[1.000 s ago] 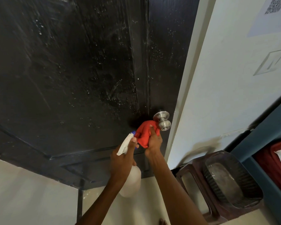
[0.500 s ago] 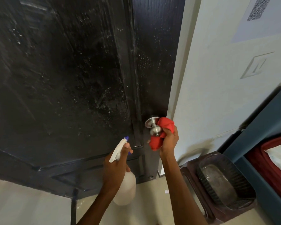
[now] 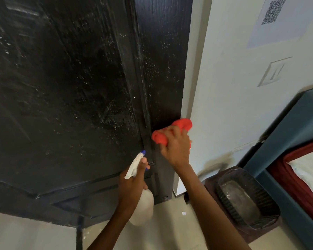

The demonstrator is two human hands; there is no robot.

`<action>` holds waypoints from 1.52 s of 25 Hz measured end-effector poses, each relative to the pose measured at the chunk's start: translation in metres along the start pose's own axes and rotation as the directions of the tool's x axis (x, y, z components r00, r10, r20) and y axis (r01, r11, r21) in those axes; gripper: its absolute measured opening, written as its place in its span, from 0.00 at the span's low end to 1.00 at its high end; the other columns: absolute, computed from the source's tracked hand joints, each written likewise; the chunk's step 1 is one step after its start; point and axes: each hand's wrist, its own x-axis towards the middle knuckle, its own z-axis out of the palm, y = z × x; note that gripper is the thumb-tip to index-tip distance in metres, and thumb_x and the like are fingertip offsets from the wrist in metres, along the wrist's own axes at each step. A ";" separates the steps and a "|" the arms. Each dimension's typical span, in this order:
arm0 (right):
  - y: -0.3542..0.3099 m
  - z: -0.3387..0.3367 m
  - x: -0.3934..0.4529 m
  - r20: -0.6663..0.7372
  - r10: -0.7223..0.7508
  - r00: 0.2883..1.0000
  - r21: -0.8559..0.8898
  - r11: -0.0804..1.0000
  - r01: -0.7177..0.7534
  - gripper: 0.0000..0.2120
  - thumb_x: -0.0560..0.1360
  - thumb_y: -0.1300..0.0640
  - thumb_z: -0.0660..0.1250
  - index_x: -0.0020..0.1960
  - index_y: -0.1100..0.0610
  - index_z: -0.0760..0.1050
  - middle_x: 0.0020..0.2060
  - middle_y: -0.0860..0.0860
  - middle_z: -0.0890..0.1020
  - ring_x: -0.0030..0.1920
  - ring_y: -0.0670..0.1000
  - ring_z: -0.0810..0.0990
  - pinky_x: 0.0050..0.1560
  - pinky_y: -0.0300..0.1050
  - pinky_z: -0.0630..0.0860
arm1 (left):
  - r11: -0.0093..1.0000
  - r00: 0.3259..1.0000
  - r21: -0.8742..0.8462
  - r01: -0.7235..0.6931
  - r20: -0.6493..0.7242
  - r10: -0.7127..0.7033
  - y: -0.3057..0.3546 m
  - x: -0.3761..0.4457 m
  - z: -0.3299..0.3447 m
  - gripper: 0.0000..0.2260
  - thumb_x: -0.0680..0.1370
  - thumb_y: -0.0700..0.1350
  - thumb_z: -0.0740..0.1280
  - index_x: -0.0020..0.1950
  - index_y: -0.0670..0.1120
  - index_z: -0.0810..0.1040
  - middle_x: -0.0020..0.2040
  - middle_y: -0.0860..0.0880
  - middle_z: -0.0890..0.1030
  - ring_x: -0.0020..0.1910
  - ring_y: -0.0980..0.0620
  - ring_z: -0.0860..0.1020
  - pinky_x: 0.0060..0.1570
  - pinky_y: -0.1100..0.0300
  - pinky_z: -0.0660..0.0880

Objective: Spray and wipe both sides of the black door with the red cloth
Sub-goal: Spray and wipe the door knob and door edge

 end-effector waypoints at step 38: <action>-0.020 0.024 -0.031 0.614 0.678 0.404 0.786 -0.569 -0.241 0.13 0.82 0.52 0.61 0.60 0.56 0.79 0.49 0.58 0.85 0.51 0.58 0.83 0.55 0.58 0.80 | 0.989 0.976 -0.012 -0.149 -0.159 0.146 0.007 0.008 -0.029 0.09 0.79 0.56 0.66 0.43 0.55 0.82 0.36 0.54 0.85 0.24 0.54 0.76 0.30 0.64 0.77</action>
